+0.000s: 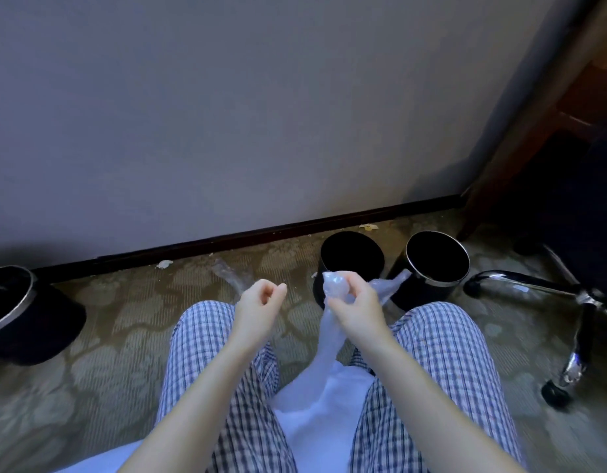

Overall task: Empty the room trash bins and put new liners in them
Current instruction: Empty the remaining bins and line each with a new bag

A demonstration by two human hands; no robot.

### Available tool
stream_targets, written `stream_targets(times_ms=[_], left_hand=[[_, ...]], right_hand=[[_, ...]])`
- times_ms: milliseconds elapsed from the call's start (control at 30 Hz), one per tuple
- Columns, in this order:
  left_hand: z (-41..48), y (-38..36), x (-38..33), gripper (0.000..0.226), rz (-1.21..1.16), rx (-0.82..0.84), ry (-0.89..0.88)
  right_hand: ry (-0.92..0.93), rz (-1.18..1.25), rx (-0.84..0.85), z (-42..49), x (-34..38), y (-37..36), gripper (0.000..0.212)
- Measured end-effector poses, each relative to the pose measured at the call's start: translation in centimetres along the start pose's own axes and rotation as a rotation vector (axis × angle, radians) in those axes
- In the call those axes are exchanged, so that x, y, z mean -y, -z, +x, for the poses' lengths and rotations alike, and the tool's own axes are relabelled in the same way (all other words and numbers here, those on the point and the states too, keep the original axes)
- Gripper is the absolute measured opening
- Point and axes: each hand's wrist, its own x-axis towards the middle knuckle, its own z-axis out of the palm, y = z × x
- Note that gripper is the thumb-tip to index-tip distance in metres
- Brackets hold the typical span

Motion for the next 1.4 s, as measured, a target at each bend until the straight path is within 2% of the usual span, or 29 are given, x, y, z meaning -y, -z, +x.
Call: stream_targets(times_ms=[67, 133, 233, 300, 400, 500, 600, 733, 800, 867, 967, 1067, 1167, 1400], left_hand=[[-1.1, -1.0, -0.2, 0.027, -0.093, 0.151, -0.020], [-2.0, -2.0, -0.1, 0.023, -0.147, 0.228, -0.015], [-2.6, -2.5, 0.3, 0.021, -0.278, 0.170, 0.066], [-2.5, -2.2, 0.7, 0.023, -0.246, 0.109, 0.094], [-2.5, -1.9, 0.8, 0.031, -0.229, 0.086, 0.145], [-2.5, -1.9, 0.2, 0.030, -0.367, 0.163, 0.252], [-2.9, -2.1, -0.6, 0.029, -0.489, 0.237, 0.295], [-3.3, -2.6, -0.9, 0.033, -0.526, 0.231, 0.258], [-3.2, -2.8, -0.7, 0.040, -0.551, 0.222, 0.264], [-3.2, -2.8, -0.7, 0.046, -0.599, 0.240, 0.278], [-3.3, -2.8, -0.3, 0.047, -0.596, 0.268, 0.301], [-3.5, -2.9, -0.1, 0.042, -0.582, 0.293, 0.277], [-3.7, -3.0, 0.0, 0.038, -0.545, 0.231, 0.232], [-3.4, -3.8, 0.1, 0.040, -0.274, -0.088, 0.157]], right_hand=[[-0.017, 0.021, 0.085, -0.1, -0.1, -1.5, 0.039], [-0.063, 0.077, 0.194, -0.3, -0.3, -2.5, 0.052], [-0.085, 0.075, 0.354, -0.8, -1.3, -3.0, 0.069], [-0.063, -0.003, 0.384, -1.2, -1.6, -2.9, 0.071], [0.026, -0.084, 0.220, -1.6, -1.6, -2.6, 0.059], [0.144, -0.213, 0.058, -1.9, -1.7, -2.5, 0.040], [0.161, -0.274, 0.043, -2.3, -2.0, -2.6, 0.042], [0.201, -0.288, -0.034, -2.8, -2.1, -2.8, 0.045], [0.233, -0.297, -0.058, -2.8, -2.1, -2.8, 0.038], [0.276, -0.355, -0.034, -2.7, -2.4, -2.8, 0.022], [0.311, -0.467, -0.027, -2.6, -2.9, -2.8, 0.003], [0.329, -0.525, -0.052, -2.3, -2.8, -2.6, 0.006], [0.291, -0.532, -0.029, -2.0, -2.7, -2.6, 0.009], [0.206, -0.372, -0.024, -2.6, -2.2, -3.0, 0.014]])
